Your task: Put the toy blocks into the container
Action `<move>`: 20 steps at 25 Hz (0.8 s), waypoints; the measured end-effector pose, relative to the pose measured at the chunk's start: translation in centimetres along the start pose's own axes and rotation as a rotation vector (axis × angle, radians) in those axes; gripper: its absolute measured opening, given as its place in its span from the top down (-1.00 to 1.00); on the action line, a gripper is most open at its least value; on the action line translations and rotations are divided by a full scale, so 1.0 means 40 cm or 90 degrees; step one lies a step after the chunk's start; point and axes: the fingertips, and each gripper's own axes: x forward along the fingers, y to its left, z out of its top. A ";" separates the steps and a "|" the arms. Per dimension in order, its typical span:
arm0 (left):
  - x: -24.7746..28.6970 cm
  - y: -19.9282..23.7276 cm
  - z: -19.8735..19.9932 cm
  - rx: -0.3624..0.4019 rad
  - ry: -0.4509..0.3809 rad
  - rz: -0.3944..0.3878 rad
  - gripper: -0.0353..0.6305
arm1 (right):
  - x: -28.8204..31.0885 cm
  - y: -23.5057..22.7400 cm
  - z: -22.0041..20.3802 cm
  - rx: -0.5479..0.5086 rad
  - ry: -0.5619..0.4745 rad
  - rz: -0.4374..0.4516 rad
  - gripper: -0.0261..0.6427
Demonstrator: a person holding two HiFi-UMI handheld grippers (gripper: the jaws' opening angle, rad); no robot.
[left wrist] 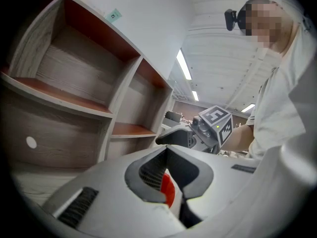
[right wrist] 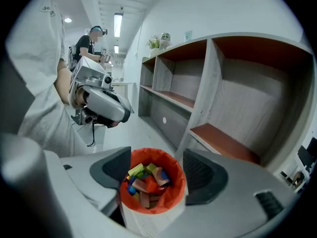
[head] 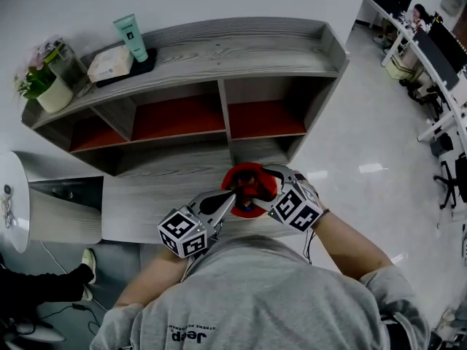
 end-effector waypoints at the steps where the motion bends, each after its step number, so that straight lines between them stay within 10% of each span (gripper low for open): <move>1: -0.004 0.004 0.002 0.000 -0.002 0.004 0.85 | -0.001 -0.003 0.004 0.001 -0.003 -0.001 -0.13; 9: -0.069 0.038 0.033 0.007 -0.027 0.036 0.85 | -0.016 -0.006 0.070 0.046 -0.063 0.011 -0.12; 20: -0.349 0.166 0.164 0.045 -0.107 0.095 0.85 | -0.024 0.015 0.304 0.128 -0.264 0.000 0.70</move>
